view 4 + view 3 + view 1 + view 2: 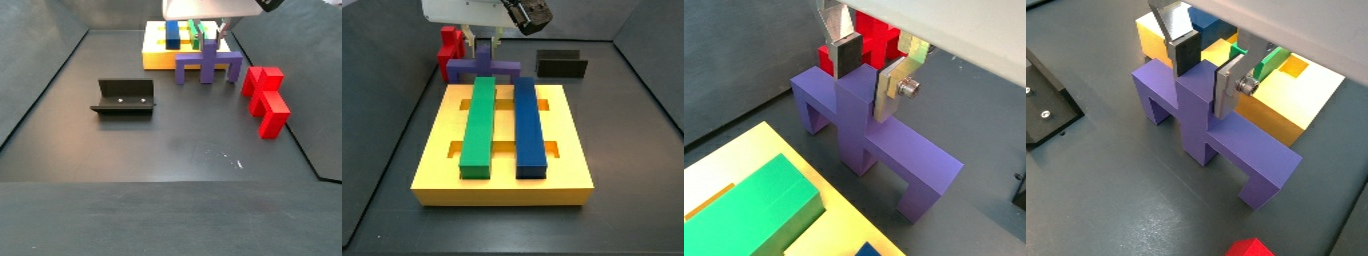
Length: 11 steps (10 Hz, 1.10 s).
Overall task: Pick up the purple object. Move up. Move to above the board. Insert the purple object.
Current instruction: Pick up the purple object.
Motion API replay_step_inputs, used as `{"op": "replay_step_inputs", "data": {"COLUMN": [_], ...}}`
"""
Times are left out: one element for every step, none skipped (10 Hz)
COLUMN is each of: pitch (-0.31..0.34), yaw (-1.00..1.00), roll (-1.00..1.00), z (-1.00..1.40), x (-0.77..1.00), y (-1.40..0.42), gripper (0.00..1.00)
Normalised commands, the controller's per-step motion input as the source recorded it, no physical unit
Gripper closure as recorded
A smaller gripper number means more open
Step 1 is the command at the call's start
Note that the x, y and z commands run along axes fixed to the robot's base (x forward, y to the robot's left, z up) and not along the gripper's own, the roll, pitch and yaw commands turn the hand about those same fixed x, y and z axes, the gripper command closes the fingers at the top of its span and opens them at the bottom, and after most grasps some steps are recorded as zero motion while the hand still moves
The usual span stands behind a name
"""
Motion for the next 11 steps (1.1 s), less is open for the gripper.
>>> {"op": "replay_step_inputs", "data": {"pitch": [0.000, 0.000, 0.000, 0.000, 0.000, 0.000, 0.000, 0.000, 0.000, 0.000, 0.000], "yaw": [0.00, 0.00, 0.00, 0.00, 0.00, 0.00, 0.00, 0.00, 0.00, 0.00, 0.00], "roll": [0.00, 0.00, 0.00, 0.00, 0.00, 0.00, 0.00, 0.00, 0.00, 0.00, 0.00], "z": [0.00, 0.00, 0.00, 0.00, 0.00, 0.00, 0.00, 0.00, 0.00, 0.00, 0.00], "x": [0.00, 0.00, 0.00, 0.00, 0.00, 0.00, 0.00, 0.00, 0.00, 0.00, 0.00], "y": [0.00, 0.00, 0.00, 0.00, 0.00, 0.00, 0.00, 0.00, 0.00, 0.00, 0.00], "gripper": [1.00, 1.00, 1.00, 1.00, 1.00, 1.00, 1.00, 1.00, 1.00, 1.00, 1.00]}}
